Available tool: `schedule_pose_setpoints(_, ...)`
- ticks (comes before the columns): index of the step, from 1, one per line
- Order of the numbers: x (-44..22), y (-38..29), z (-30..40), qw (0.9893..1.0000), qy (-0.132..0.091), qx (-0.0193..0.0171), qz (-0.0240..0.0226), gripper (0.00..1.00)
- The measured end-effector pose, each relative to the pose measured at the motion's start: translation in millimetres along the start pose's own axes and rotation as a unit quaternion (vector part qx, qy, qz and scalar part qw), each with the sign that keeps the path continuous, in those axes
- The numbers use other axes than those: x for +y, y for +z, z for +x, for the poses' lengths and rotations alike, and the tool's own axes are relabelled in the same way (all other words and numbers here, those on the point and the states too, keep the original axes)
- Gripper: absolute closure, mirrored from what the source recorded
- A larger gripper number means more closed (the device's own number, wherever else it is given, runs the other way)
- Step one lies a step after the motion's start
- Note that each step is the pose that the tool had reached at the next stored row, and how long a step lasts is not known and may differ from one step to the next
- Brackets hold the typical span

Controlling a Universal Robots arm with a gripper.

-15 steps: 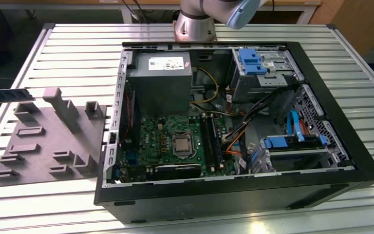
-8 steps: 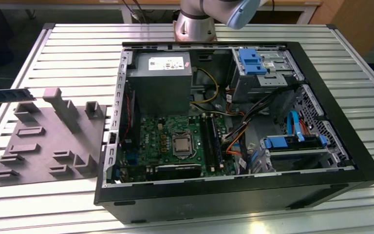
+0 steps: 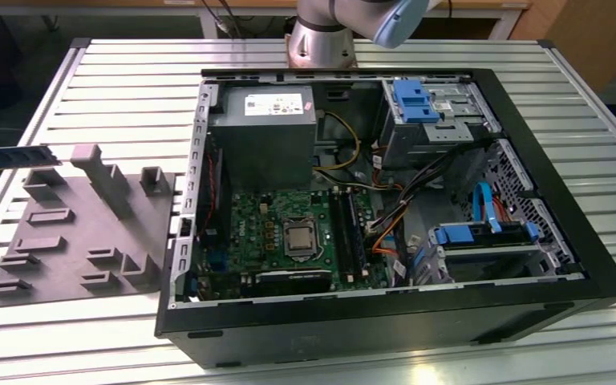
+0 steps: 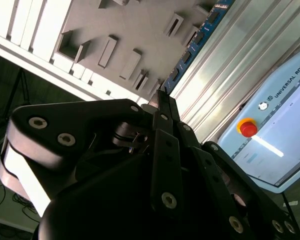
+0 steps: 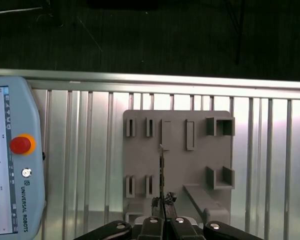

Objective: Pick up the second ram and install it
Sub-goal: 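Pick up the second ram and move it above second insertion slot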

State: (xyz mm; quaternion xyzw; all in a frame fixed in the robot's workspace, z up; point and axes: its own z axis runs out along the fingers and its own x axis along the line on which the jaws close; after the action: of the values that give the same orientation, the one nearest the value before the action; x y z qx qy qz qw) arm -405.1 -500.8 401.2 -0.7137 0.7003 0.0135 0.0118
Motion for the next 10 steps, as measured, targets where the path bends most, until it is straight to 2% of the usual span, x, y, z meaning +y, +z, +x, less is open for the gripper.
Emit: schedule_pose_setpoints(10, -1.9, 0.1, 0.0, 1.0000, 0.000, 0.0000, 0.0000, 0.89)
